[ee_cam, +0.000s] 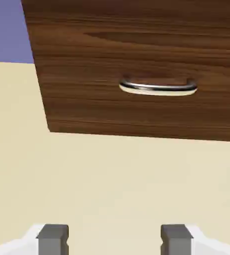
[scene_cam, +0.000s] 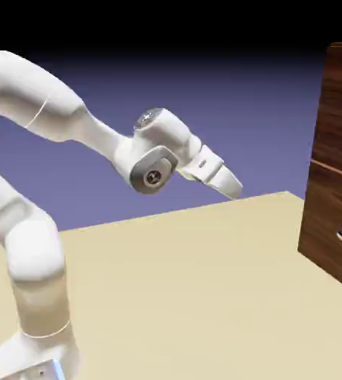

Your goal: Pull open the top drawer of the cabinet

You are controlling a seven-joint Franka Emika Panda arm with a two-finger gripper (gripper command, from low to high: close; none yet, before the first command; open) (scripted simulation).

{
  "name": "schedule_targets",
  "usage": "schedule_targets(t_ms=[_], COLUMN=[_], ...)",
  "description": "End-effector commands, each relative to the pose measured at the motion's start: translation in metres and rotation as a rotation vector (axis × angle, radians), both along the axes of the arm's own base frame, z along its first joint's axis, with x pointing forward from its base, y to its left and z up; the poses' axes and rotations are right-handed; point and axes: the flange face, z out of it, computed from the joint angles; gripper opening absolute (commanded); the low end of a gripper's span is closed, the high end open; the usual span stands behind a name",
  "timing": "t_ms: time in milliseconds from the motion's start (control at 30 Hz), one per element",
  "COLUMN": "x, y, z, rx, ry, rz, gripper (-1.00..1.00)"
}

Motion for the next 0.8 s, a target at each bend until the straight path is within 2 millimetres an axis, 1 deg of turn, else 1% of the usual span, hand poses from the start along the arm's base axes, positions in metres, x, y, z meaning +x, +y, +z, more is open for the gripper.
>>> schedule_targets(t_ms=[0, 167, 400, 600, 767], x=[0.006, 0.036, 0.073, 0.099, 0.118], y=[0.006, 0.035, 0.076, 0.111, 0.138], z=[-0.001, -0.01, -0.033, -0.056, -0.074], rx=[-0.066, -0.378, -0.768, -1.064, -1.293], ry=[0.008, 0.052, 0.106, 0.119, 0.094], rz=[0.055, 0.342, 0.765, 1.136, 1.438], gripper=[0.0, 0.0, 0.0, 0.0, 0.0])
